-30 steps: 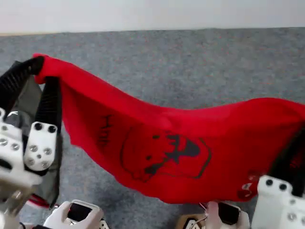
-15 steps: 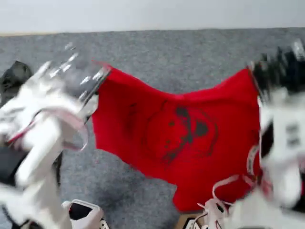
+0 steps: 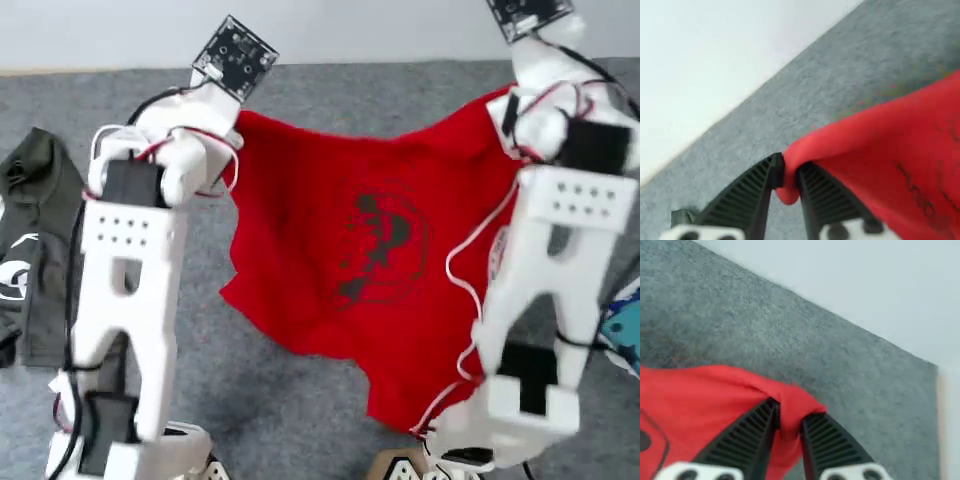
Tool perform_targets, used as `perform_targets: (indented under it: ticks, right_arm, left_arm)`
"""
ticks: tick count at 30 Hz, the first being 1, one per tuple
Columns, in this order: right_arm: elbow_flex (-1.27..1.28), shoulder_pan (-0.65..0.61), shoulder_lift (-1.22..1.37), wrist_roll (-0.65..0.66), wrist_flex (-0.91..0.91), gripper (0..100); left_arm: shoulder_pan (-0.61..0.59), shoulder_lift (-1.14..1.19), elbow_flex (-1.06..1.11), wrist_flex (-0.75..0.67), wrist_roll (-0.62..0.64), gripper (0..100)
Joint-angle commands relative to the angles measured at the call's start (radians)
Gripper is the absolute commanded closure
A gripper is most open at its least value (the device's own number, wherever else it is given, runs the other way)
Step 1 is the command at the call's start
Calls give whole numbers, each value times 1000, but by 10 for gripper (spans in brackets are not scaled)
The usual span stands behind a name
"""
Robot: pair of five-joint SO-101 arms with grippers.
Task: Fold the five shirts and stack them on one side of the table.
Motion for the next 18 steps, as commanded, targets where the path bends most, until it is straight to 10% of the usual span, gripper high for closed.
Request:
perform_targets:
  ticks: [1, 18]
  right_arm:
    - [-9, -2, 76, -12, -120, 987]
    - [-11, 2, 303, -15, -585, 987]
  left_arm:
    - [-41, 92, -4, -140, -3, 997]
    - [-60, 560, -458, -348, -9, 997]
